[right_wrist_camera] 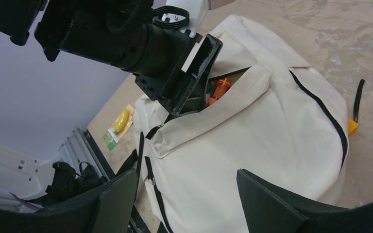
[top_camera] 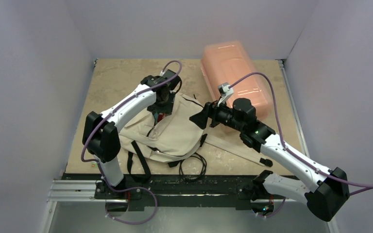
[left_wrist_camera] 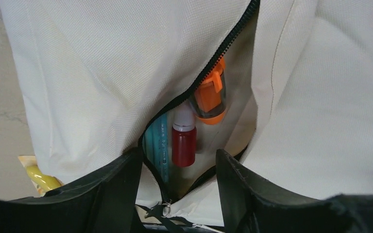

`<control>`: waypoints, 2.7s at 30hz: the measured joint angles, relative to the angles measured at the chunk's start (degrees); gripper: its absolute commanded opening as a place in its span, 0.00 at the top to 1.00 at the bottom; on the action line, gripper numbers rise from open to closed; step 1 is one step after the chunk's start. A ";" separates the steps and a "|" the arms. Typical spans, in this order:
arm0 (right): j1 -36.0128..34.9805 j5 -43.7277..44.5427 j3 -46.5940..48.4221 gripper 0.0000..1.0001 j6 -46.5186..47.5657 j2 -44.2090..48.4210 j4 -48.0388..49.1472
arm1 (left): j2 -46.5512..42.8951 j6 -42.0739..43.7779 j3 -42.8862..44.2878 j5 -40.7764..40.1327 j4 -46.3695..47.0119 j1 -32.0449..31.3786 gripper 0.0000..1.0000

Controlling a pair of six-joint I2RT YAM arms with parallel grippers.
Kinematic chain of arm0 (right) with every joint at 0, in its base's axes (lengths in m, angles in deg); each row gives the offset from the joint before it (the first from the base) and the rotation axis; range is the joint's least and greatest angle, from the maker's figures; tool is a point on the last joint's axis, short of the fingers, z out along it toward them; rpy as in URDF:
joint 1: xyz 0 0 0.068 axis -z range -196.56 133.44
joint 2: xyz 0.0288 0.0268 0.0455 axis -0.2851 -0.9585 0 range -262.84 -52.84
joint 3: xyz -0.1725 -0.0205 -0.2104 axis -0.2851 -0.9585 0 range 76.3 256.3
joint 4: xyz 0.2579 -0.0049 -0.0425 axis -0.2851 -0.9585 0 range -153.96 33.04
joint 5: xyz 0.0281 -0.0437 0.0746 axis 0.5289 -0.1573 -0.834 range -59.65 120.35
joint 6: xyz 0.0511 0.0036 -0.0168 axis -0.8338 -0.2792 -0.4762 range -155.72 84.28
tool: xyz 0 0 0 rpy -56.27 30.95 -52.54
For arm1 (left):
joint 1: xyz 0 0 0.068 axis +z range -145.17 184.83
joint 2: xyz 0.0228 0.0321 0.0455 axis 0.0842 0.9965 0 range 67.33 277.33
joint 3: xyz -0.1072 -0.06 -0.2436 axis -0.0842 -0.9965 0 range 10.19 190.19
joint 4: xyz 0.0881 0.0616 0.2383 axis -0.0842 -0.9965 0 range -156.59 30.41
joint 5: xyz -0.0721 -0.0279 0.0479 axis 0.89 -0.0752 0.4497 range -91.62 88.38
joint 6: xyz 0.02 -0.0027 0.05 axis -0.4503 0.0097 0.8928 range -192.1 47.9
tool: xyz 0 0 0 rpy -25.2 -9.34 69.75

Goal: Pack the student bag
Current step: Place the stationery in the student bag, then pick up the stationery from the center of the board.

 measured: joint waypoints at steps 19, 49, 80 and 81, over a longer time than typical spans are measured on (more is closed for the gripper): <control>0.00 -2.05 -1.68 0.21 0.11 -2.19 2.71 | -49.68 2.10 -33.97 22.67 2.75 46.25 0.27; -23.65 10.40 -3.02 0.14 10.99 1.25 3.15 | -30.27 -11.02 -48.98 15.32 18.73 67.73 0.44; -14.91 5.88 -2.01 0.11 7.19 -2.99 1.86 | -54.99 -22.77 -44.06 17.31 15.96 52.19 1.00; -13.88 4.96 -1.79 0.10 6.40 -3.30 1.90 | -56.92 -25.90 -44.11 19.63 17.14 49.46 1.00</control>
